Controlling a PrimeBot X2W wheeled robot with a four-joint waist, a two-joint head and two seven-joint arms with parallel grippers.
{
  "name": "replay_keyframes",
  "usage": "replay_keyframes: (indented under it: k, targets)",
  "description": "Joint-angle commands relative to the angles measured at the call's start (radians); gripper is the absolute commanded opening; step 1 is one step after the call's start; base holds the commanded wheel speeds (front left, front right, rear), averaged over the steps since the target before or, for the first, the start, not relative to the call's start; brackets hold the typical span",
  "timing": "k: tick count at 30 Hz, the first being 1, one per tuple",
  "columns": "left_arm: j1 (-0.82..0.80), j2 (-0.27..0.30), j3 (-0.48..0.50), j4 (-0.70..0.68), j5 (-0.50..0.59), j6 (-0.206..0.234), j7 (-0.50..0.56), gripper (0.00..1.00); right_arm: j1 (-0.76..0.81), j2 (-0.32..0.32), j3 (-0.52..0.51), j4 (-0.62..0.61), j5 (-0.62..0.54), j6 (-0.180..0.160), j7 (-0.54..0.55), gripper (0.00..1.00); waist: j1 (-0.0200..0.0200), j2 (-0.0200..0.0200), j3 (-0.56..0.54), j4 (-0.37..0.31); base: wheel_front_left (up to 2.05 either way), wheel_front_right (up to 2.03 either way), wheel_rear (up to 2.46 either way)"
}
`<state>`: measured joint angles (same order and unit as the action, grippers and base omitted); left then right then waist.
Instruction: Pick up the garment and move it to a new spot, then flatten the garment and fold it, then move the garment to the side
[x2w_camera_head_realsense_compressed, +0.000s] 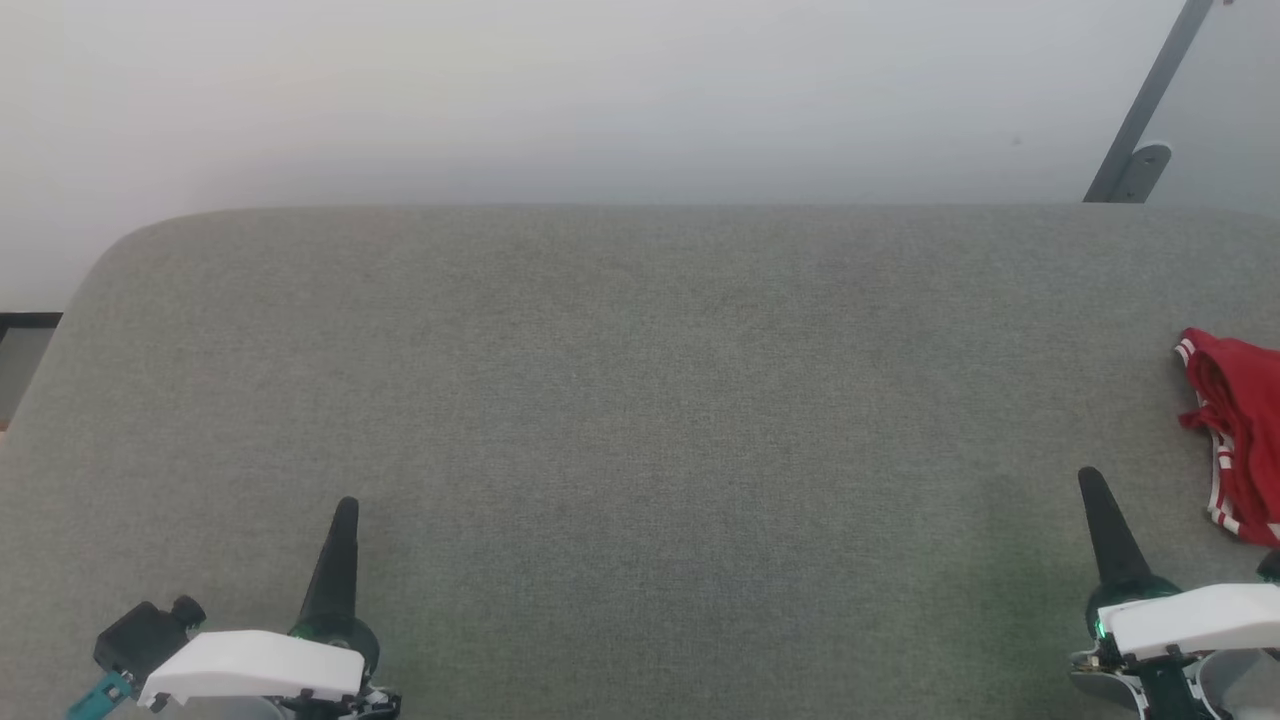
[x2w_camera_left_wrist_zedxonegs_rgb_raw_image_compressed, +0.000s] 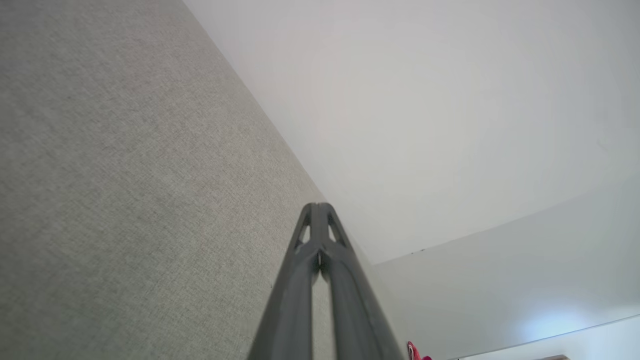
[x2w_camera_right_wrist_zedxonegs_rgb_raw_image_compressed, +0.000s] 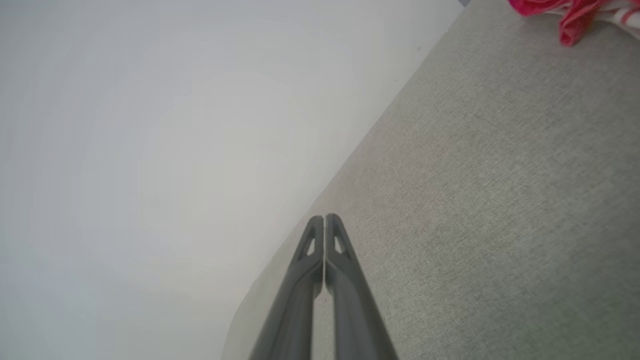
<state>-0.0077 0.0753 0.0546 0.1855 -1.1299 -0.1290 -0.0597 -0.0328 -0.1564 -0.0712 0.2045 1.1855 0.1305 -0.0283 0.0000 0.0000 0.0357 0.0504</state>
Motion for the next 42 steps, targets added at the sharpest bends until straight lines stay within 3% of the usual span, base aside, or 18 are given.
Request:
replay_keyframes:
  k: [1,42]
  targets:
    - [-0.03,0.004,0.004,-0.005,-0.04,-0.002,0.01,0.0,-0.025,0.004,-0.007,-0.002,0.032,0.001,0.011,0.0,0.0,0.0,-0.001,-0.002,0.0,0.0,0.0]
    - [-0.086,0.0,0.022,0.04,-0.369,-0.003,0.11,0.0,-0.062,0.076,-0.03,0.028,0.314,0.0,0.102,0.0,0.0,0.0,-0.021,-0.033,0.0,0.0,0.0]
